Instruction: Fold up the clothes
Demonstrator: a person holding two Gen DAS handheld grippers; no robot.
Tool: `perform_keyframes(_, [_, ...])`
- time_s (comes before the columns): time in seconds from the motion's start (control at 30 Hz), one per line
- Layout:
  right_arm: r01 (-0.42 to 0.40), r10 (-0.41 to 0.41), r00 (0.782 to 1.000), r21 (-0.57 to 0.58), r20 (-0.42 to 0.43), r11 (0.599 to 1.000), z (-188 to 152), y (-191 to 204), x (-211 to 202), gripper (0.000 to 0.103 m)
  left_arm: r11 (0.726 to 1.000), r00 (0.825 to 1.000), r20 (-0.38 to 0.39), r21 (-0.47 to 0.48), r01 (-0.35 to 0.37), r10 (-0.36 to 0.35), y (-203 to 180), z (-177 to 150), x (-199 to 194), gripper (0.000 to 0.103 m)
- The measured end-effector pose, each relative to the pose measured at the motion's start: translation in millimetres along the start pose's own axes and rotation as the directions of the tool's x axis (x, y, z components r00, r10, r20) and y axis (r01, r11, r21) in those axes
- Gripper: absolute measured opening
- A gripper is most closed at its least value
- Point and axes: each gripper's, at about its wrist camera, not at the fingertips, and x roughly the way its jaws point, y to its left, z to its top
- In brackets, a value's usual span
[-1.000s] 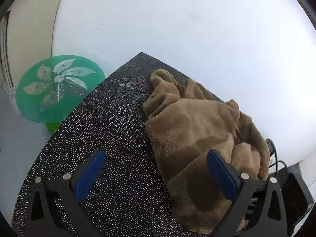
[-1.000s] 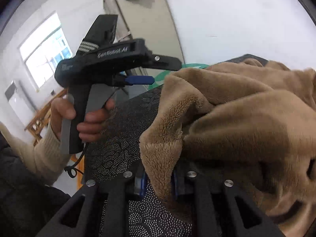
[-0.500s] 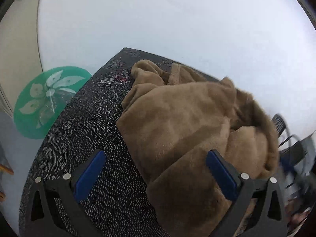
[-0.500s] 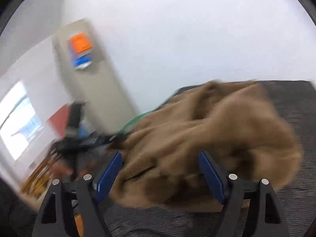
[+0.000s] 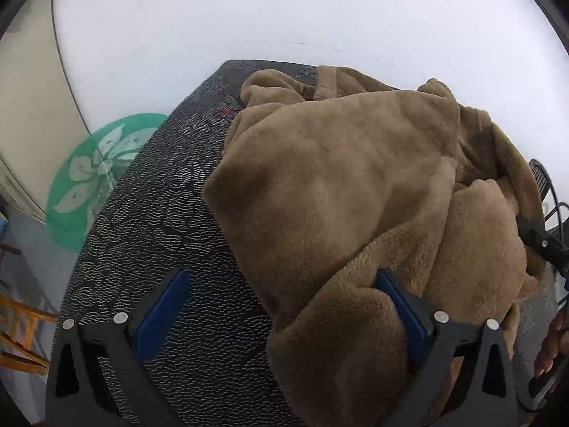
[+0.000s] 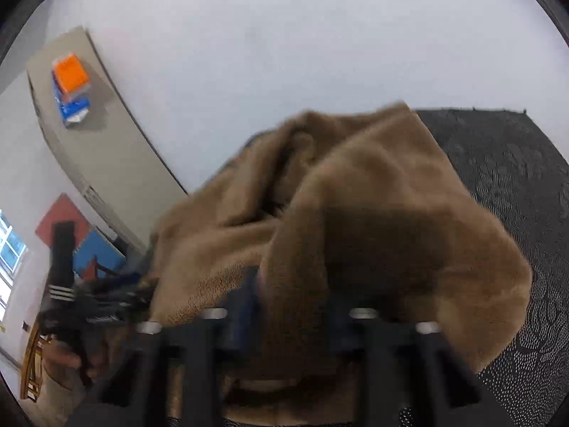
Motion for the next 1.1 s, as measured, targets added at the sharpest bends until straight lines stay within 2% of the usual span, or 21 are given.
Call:
perform_keyframes(0.07, [0.028, -0.028, 1.0, -0.005, -0.008, 1.0, -6.0, -3.8, -4.8, 0.018, 0.998, 0.998, 0.007, 0.018, -0.062, 0.062, 2.2, -2.5, 0.9, 0.103])
perform_keyframes(0.17, [0.104, -0.105, 0.994, -0.039, -0.027, 0.994, -20.8, -10.7, -18.8, 0.017, 0.989, 0.989, 0.022, 0.029, -0.148, 0.148, 8.1, -5.6, 2.3, 0.103])
perform_keyframes(0.27, [0.134, -0.134, 0.99, -0.01, -0.049, 0.991, -34.8, -23.7, -31.6, 0.017, 0.987, 0.987, 0.022, 0.001, -0.161, 0.161, 17.2, -8.1, 0.0, 0.103])
perform_keyframes(0.37, [0.14, -0.139, 0.989, 0.018, -0.042, 0.99, -40.8, -28.5, -37.8, 0.017, 0.978, 0.977, 0.039, -0.011, -0.208, 0.208, 19.2, -9.4, -3.8, 0.103])
perform_keyframes(0.6, [0.131, -0.131, 0.991, -0.006, -0.016, 0.991, -28.3, -21.3, -30.7, 0.02, 0.977, 0.976, 0.069, 0.028, -0.21, 0.208, 17.3, -8.9, -15.0, 0.103])
perform_keyframes(0.7, [0.092, -0.092, 0.996, 0.035, -0.004, 0.995, -25.3, -27.3, -33.0, 0.023, 0.986, 0.985, 0.069, 0.038, -0.162, 0.159, 12.0, -4.2, -20.0, 0.103])
perform_keyframes(0.73, [0.079, -0.079, 0.997, 0.049, 0.003, 0.996, -24.0, -30.2, -34.3, 0.031, 0.99, 0.989, 0.073, 0.044, -0.131, 0.128, 8.6, -0.5, -23.1, 0.103])
perform_keyframes(0.77, [0.069, -0.07, 0.997, 0.057, 0.013, 0.996, -23.2, -30.4, -35.7, 0.052, 0.993, 0.991, 0.081, 0.05, -0.107, 0.103, 5.2, 3.0, -25.5, 0.103])
perform_keyframes(0.83, [0.057, -0.059, 0.997, 0.052, 0.042, 0.997, -27.9, -25.4, -43.1, 0.083, 0.996, 0.993, 0.105, 0.071, -0.062, 0.054, -4.2, 9.8, -32.9, 0.103])
perform_keyframes(0.93, [0.047, -0.05, 0.995, 0.043, 0.082, 0.998, -33.5, -18.5, -52.8, 0.083, 0.99, 0.991, 0.129, 0.131, -0.056, 0.039, -22.6, 18.7, -35.4, 0.103])
perform_keyframes(1.1, [0.059, -0.064, 0.994, 0.048, 0.093, 0.997, -26.2, -21.0, -45.8, 0.083, 0.971, 0.99, 0.118, 0.212, -0.106, 0.082, -48.1, 26.4, -15.6, 0.103])
